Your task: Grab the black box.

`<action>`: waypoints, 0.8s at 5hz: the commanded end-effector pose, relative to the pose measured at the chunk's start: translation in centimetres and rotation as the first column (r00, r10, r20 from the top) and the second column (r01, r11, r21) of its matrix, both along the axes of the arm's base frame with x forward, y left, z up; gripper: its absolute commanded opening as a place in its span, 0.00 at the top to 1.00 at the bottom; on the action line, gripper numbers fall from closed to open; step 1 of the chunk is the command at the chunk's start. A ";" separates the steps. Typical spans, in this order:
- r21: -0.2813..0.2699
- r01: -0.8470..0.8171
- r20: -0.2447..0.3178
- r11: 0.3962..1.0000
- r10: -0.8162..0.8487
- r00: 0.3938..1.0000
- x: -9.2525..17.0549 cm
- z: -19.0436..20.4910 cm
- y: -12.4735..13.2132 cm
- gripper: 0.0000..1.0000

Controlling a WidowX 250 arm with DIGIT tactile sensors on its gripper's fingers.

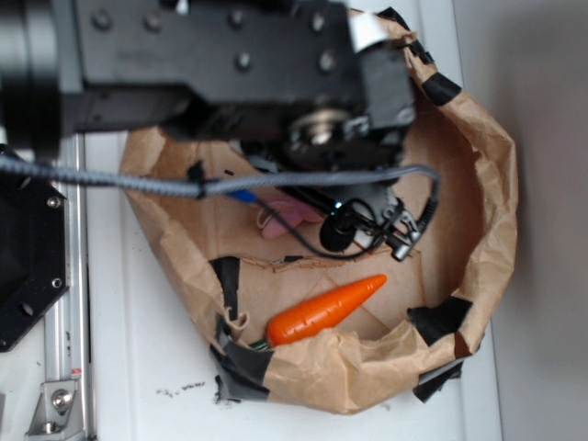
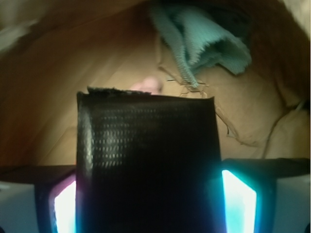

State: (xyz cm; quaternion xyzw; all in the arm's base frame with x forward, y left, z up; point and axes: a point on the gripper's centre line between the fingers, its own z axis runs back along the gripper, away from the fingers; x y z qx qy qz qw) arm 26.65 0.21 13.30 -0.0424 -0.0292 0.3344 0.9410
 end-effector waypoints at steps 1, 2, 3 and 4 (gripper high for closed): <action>0.012 0.223 0.037 0.975 -0.223 0.974 -0.8 3.5 0.1 1.00; 0.037 0.210 0.025 0.977 -0.210 0.977 -2.1 3.7 -0.1 1.00; 0.130 0.157 0.024 0.979 -0.161 0.987 -2.9 3.0 -0.4 1.00; 0.102 0.182 0.017 0.978 -0.184 0.983 -2.7 2.7 -0.6 1.00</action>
